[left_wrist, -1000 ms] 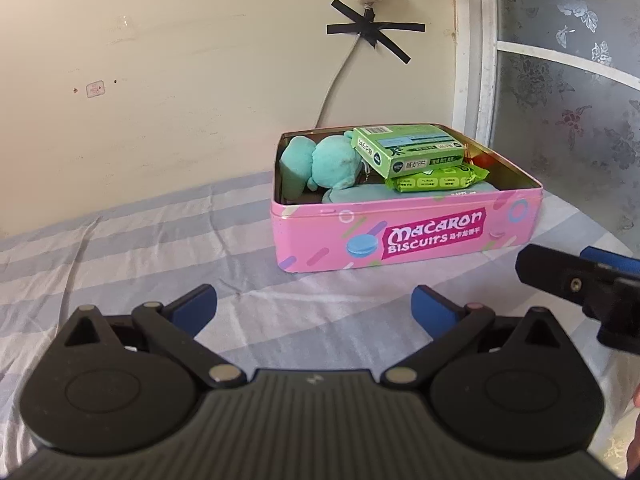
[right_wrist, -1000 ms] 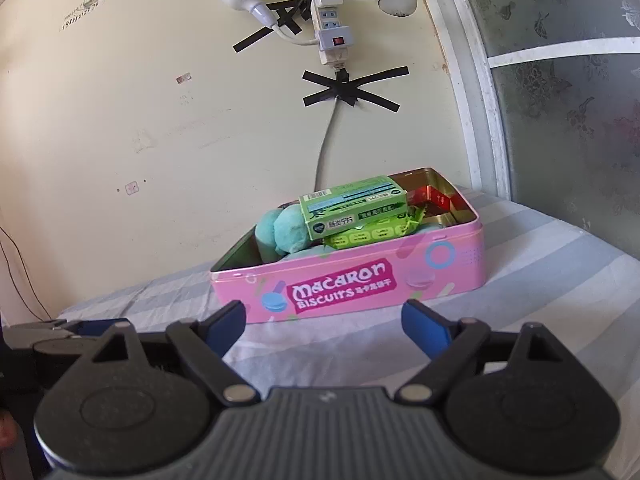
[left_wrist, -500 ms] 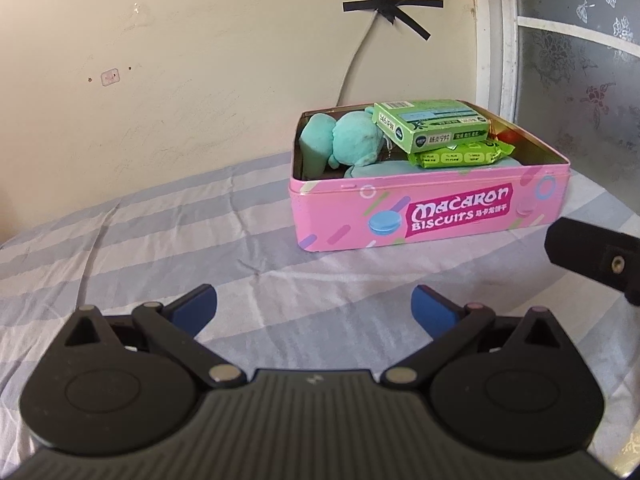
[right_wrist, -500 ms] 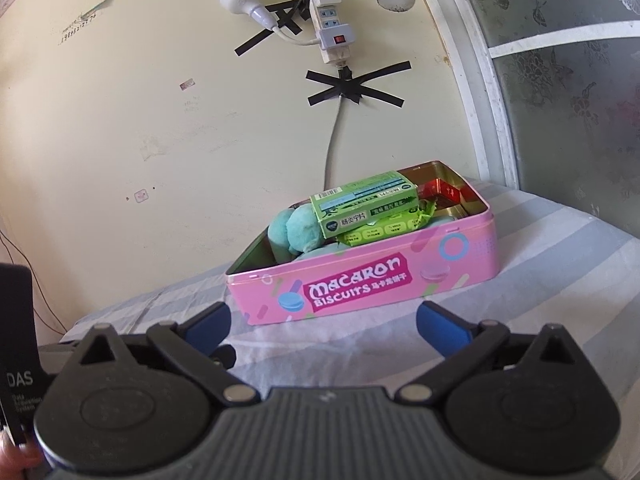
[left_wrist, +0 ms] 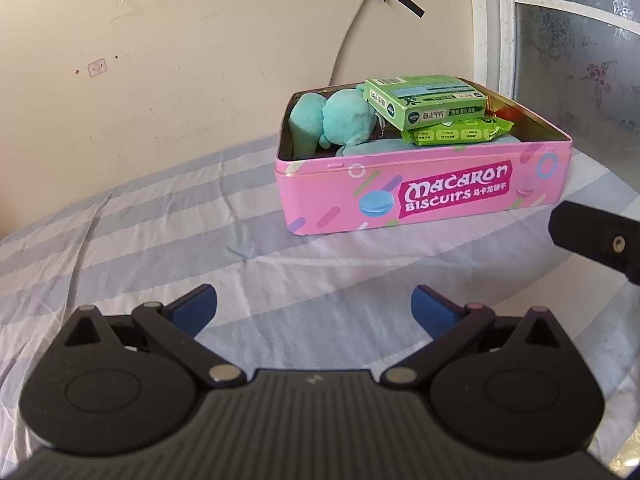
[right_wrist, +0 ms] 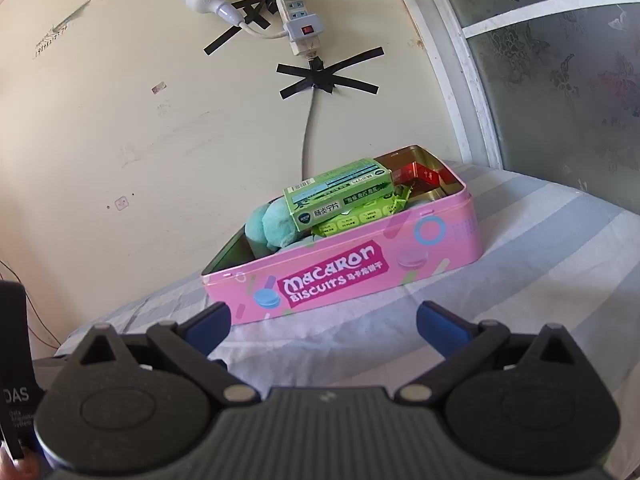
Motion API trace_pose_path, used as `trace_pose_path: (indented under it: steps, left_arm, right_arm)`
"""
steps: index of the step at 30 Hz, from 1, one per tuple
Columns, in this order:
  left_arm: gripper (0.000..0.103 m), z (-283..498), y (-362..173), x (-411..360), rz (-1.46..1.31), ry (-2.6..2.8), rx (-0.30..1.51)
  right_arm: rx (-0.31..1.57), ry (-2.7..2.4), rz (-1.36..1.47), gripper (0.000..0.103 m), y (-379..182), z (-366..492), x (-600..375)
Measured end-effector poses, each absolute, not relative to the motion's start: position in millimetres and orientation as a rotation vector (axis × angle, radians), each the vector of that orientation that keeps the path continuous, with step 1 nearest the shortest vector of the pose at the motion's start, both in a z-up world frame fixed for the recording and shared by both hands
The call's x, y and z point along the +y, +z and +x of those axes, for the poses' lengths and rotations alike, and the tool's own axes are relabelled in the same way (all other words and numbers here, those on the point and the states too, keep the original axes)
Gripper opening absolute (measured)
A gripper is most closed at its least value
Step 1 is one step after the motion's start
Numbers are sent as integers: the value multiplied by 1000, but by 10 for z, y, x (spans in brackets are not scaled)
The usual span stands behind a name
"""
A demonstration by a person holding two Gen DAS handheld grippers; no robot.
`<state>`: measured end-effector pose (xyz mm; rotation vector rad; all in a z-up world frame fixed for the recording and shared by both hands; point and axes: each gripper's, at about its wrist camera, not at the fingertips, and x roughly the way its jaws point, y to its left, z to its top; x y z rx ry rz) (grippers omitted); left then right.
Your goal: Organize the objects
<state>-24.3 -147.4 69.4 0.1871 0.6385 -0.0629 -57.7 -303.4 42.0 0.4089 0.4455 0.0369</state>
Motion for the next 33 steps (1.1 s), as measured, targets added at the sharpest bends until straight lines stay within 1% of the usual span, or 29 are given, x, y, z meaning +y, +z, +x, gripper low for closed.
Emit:
trace_pose_path:
  steps: [18,33]
  left_arm:
    - [103,-139,574,-1514,180,-59,709]
    - [103,-111,542,-1518,184,-53,724]
  right_arm:
    - [475,31,454,103,307,-515,-3117]
    - [482,30,460,103,279,-496,-3119]
